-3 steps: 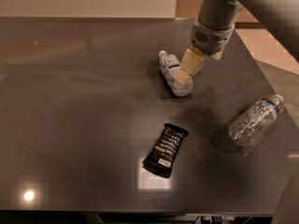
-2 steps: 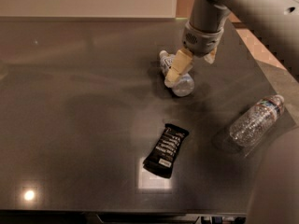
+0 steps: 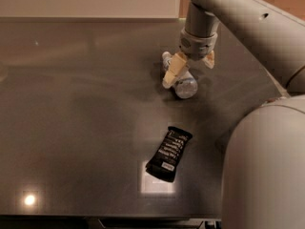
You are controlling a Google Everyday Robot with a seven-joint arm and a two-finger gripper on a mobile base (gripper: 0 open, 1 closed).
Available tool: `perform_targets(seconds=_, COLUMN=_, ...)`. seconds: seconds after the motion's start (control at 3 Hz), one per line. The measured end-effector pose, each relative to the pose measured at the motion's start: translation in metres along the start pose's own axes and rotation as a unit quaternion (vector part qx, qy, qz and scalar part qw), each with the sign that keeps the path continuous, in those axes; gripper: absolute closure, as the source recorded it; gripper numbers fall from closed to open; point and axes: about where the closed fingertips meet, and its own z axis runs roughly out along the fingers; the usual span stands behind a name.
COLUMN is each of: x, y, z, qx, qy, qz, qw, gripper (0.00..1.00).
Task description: Move blue plastic bottle near water bottle
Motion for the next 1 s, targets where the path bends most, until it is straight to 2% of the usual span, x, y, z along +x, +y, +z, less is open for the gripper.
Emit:
perform_targets(seconds=0.33, x=-0.011, y=-0.007, z=0.004, qx=0.01, qy=0.003, qz=0.015, qw=0.9998, gripper=0.0)
perform_targets(seconds=0.67, x=-0.021, y=-0.009, z=0.006, qx=0.014, qy=0.003, qz=0.02, qw=0.9997, gripper=0.16)
perform_targets(seconds=1.0, x=-0.029, y=-0.007, z=0.006, qx=0.014, qy=0.0, qz=0.017, qw=0.9998, gripper=0.39)
